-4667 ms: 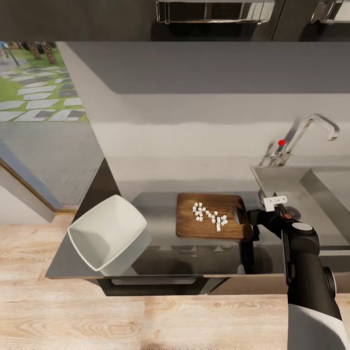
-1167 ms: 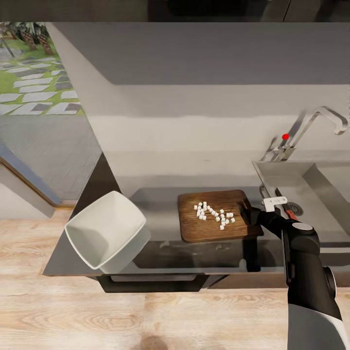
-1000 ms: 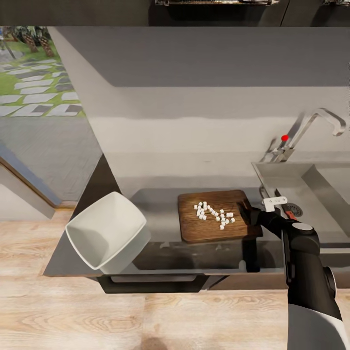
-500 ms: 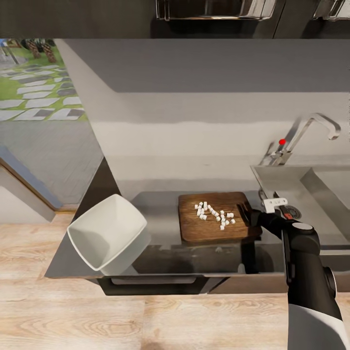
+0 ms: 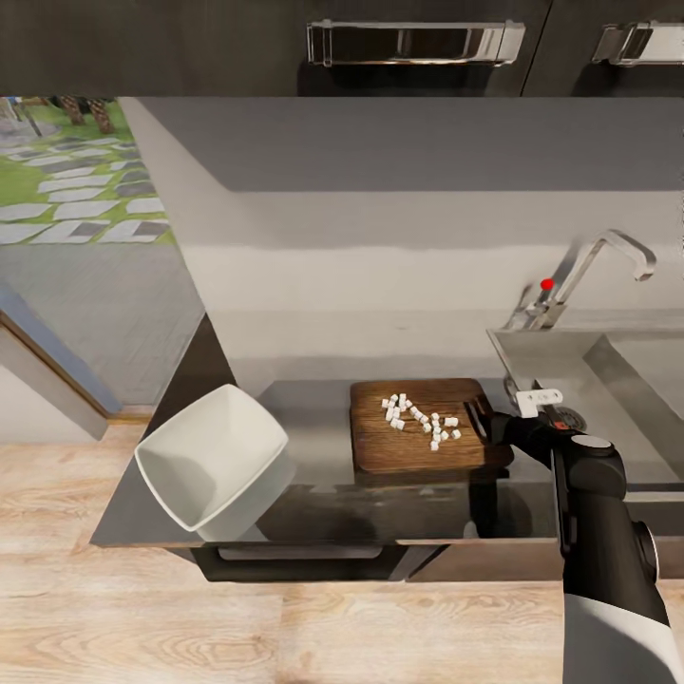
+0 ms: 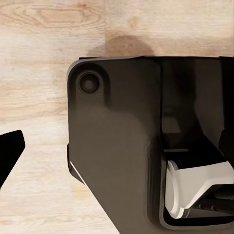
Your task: In the kitchen, take the Vidalia onion out of the sink, dice it on the chopping board with the paring knife, put the diced onion into the bowl on the countertop, then place both the paring knife and the chopping board into the sink.
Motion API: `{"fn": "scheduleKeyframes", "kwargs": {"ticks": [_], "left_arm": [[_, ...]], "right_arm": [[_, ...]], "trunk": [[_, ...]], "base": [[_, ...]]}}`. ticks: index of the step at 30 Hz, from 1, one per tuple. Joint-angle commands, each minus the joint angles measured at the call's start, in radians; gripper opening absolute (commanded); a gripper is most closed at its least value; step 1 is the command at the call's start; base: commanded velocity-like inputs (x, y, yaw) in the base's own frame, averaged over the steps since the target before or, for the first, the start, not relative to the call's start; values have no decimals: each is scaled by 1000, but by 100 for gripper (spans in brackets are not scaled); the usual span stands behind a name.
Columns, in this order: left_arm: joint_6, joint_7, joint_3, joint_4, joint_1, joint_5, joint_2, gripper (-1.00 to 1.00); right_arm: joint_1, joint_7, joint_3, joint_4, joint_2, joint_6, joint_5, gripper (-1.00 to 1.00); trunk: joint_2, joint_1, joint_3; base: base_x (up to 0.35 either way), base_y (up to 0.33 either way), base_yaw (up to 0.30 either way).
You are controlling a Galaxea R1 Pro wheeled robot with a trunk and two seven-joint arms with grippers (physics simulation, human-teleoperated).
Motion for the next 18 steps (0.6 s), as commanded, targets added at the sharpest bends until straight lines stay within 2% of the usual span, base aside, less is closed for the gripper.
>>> {"fn": "scheduleKeyframes", "kwargs": {"ticks": [1,11,15,18], "left_arm": [[-1,0,-2,-1,0,6,0,100],[-2,0,-2,-1,0,5,1,100],[-1,0,-2,-1,0,5,0,100],[-2,0,-2,-2,0,5,1,100]], "right_arm": [[-1,10,-3,-2,-2,2,10,-100],[-1,6,-5,-4,-6,4,11,-100],[-1,-40,-5,-6,-6,5,12,-100],[-1,-49,-5,-7,-6,5,12,-100]], "trunk": [[-1,0,1],[-1,0,16],[-1,0,23],[-1,0,27]], "base": [[0,0,0],[0,0,0],[0,0,0],[0,0,0]]}}
